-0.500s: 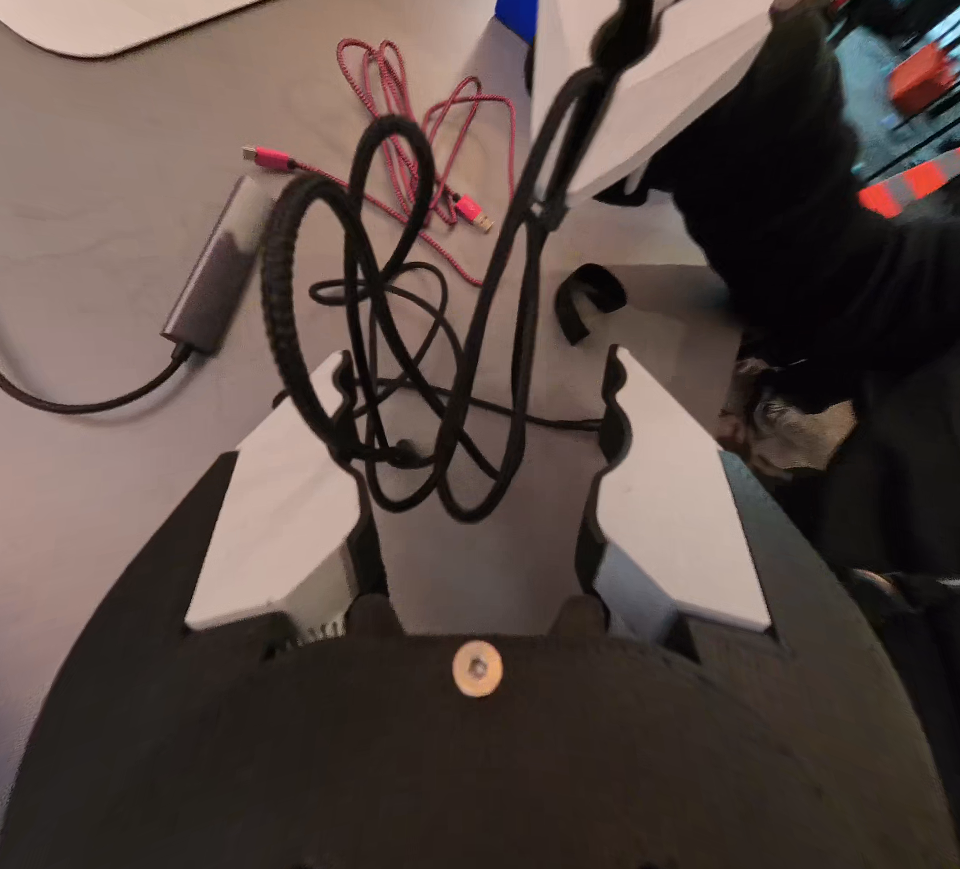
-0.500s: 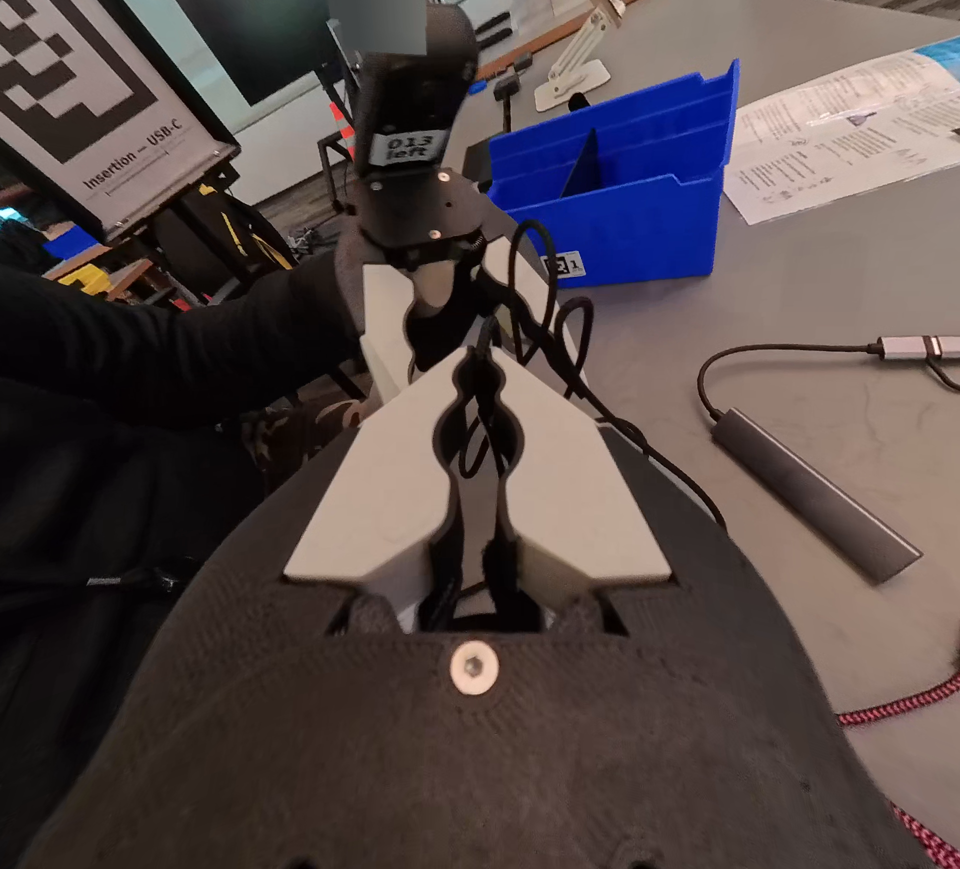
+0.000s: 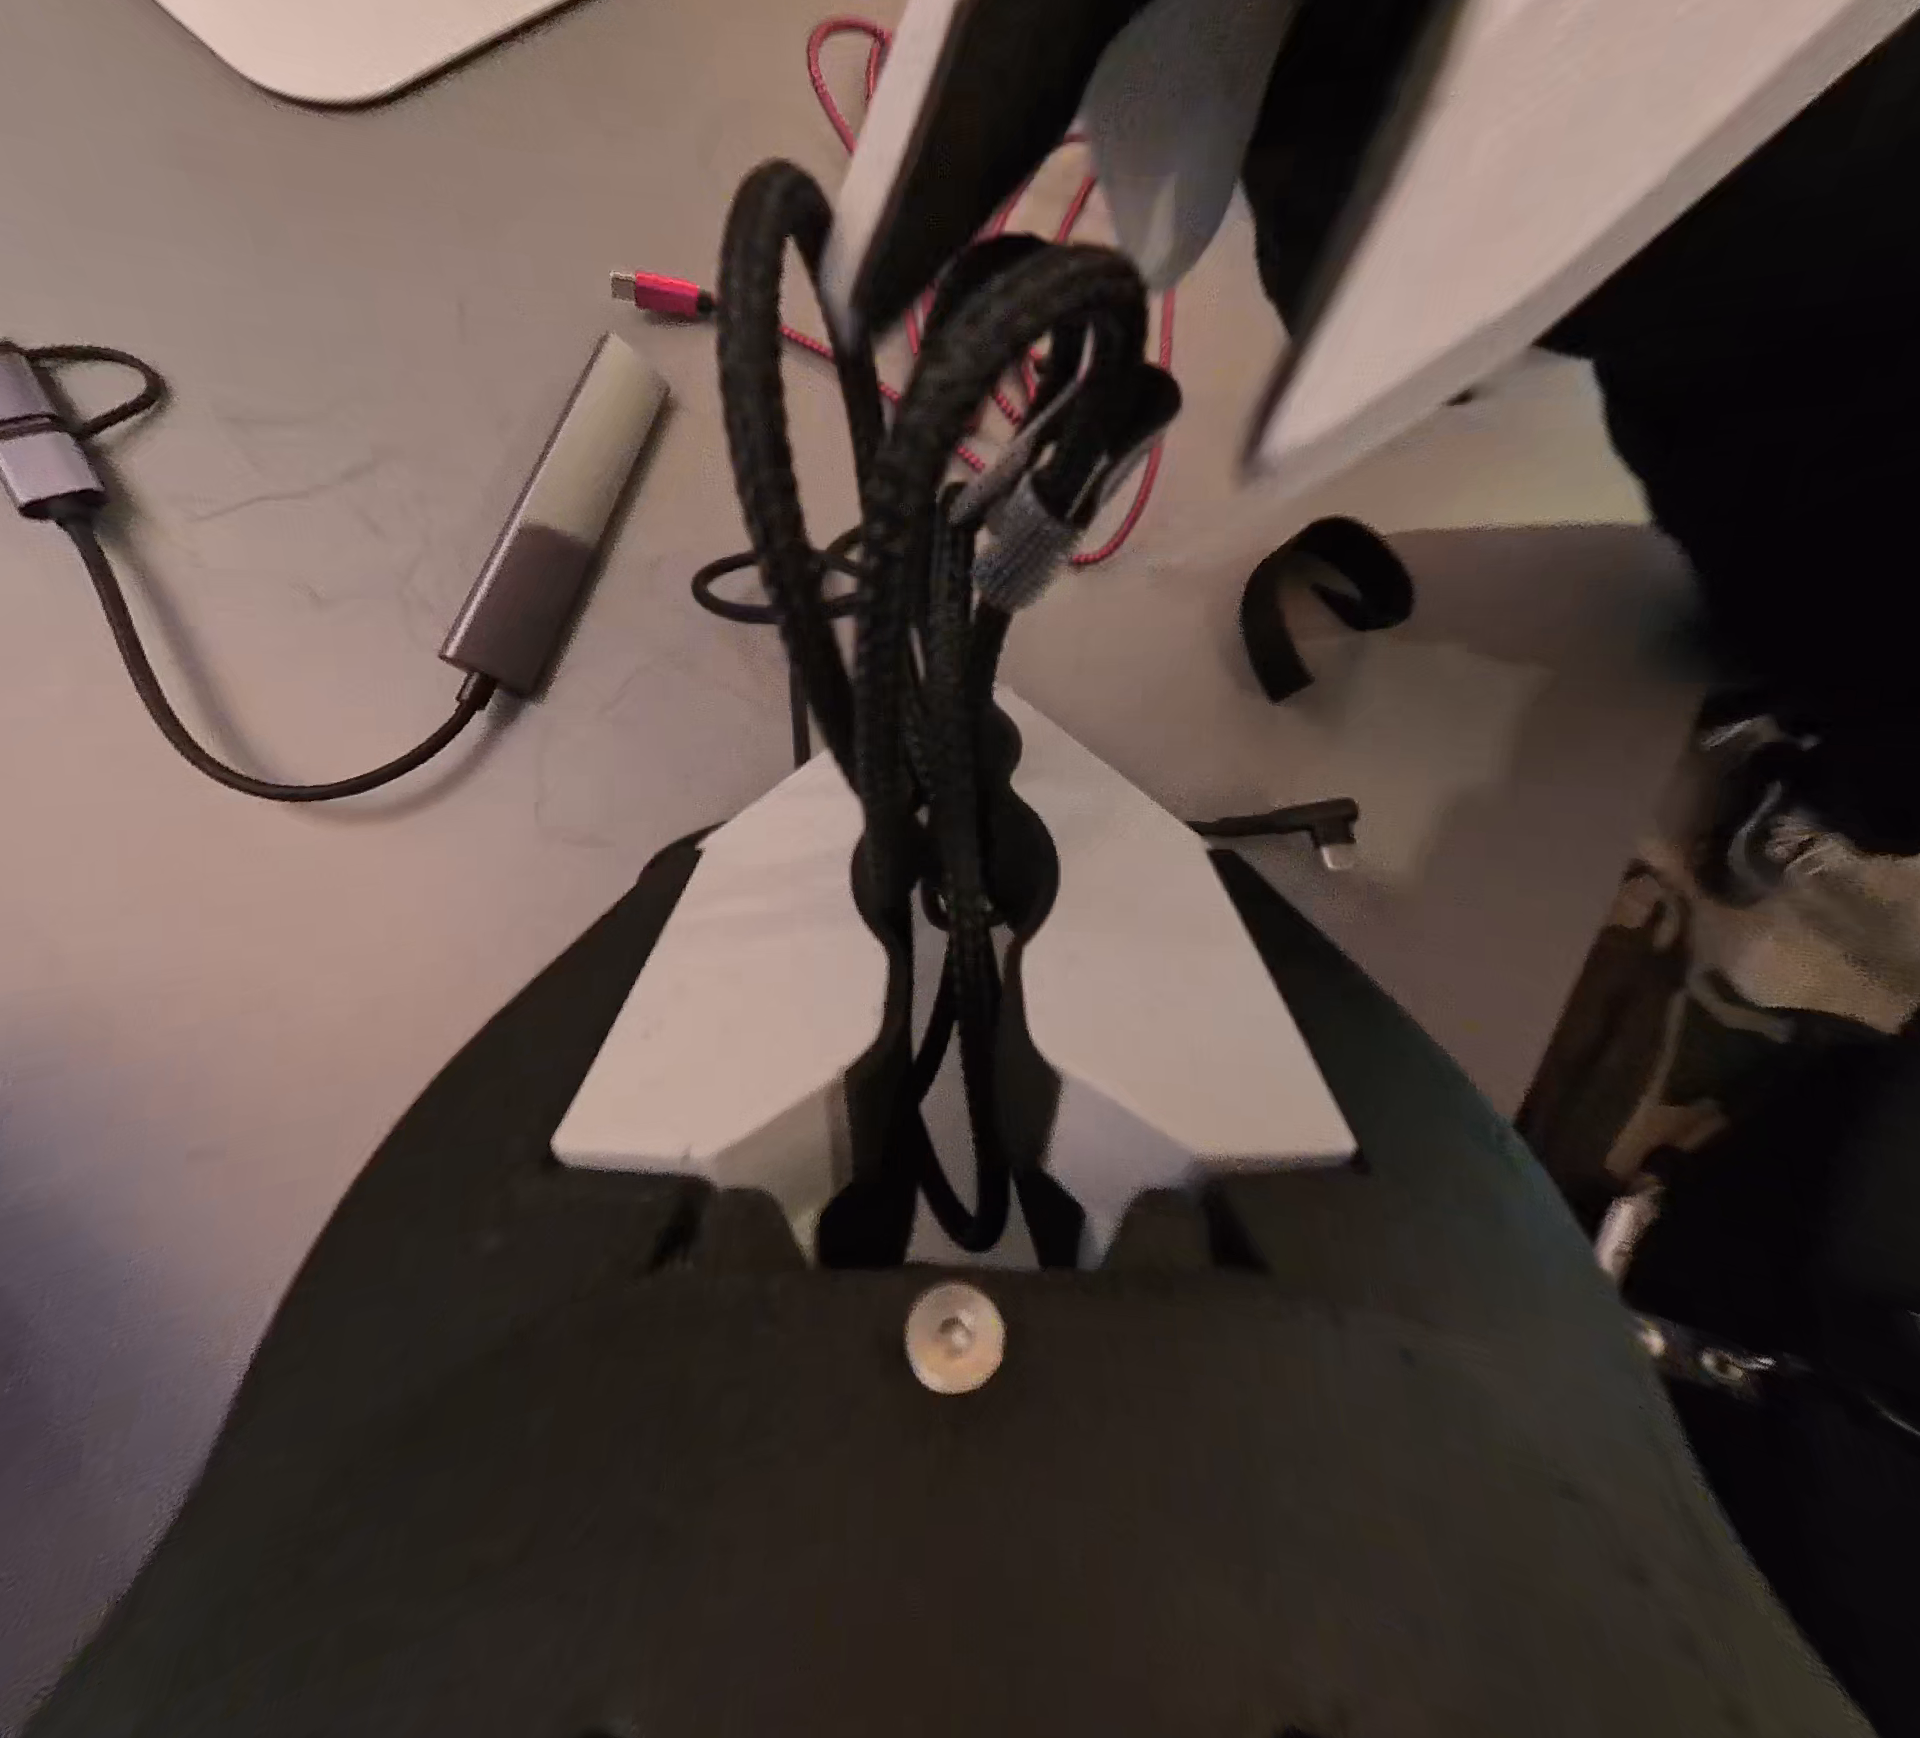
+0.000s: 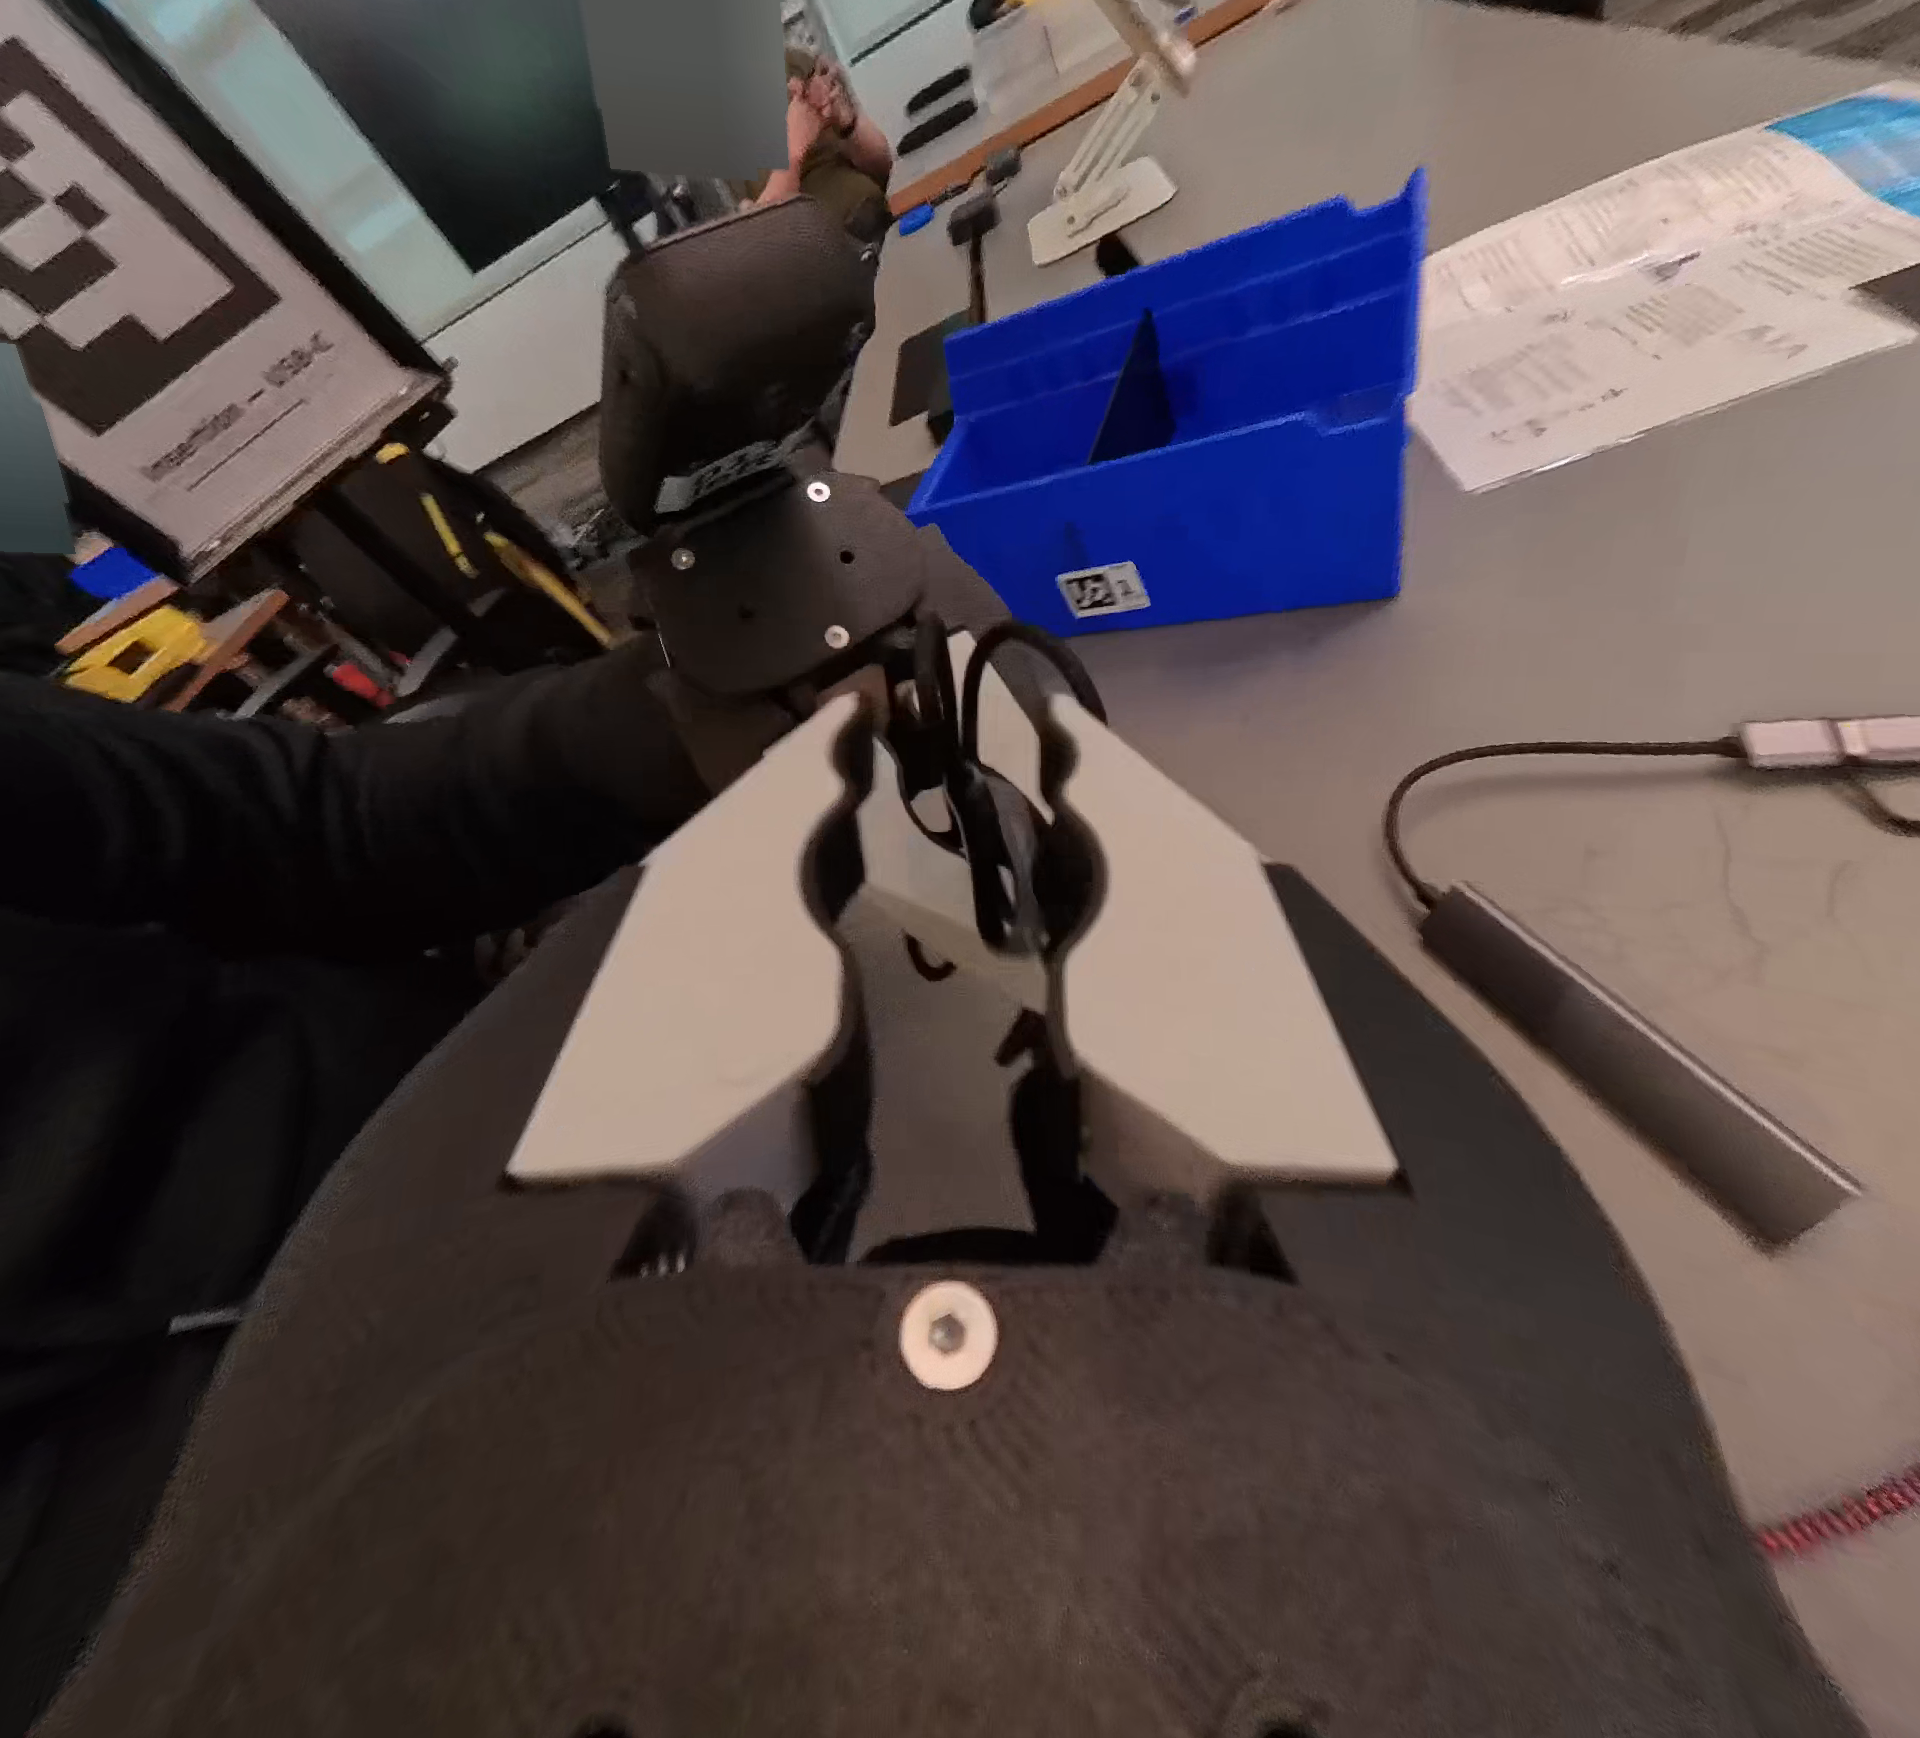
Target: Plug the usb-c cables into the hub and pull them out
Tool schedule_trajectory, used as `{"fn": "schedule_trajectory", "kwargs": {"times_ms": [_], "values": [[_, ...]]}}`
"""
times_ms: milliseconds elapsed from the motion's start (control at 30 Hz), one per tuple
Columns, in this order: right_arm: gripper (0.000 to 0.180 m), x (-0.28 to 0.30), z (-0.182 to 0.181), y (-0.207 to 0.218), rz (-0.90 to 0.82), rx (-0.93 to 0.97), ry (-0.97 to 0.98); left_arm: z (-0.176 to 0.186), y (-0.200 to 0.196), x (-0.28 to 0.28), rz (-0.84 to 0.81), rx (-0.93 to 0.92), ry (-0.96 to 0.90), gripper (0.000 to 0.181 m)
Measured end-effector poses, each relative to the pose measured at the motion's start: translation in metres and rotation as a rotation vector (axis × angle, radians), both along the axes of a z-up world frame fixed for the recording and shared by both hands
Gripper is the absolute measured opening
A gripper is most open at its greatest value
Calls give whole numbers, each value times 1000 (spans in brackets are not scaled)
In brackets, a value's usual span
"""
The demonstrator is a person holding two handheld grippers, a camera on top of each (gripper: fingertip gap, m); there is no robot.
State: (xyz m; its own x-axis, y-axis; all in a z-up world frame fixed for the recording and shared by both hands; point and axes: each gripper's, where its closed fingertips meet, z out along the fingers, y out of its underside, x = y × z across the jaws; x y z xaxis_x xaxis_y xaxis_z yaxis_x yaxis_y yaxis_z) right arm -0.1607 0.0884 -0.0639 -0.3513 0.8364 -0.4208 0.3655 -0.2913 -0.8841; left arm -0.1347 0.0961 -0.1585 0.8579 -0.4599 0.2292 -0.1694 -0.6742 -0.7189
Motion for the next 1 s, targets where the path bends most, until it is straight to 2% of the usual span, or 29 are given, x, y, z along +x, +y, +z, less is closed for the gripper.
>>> {"fn": "schedule_trajectory", "kwargs": {"times_ms": [133,233,367,400,467,633,733,833,900,1000], "values": [[41,14,8,21,-128,87,11,25,6,-24,129,84,-130,4],[47,20,1,10,-148,101,-18,28,12,-41,222,136,-15,4],[61,1,-21,-11,-145,32,-54,29,17,-37,257,172,160,4],[54,-4,-19,-12,-149,-18,-25,29,18,-42,285,174,201,4],[68,-10,-16,-3,-207,-106,21,26,18,-42,290,173,235,4],[79,-22,-15,-1,-231,-187,46,21,20,-41,298,184,386,3],[72,-29,-17,3,-272,-201,59,19,25,-41,318,192,458,4],[51,-32,-19,7,-278,-190,68,19,27,-40,323,207,536,3],[41,-32,-18,8,-266,-171,77,19,27,-38,313,208,516,9],[17,-30,-13,5,-220,-192,98,22,24,-36,288,211,430,18]]}}
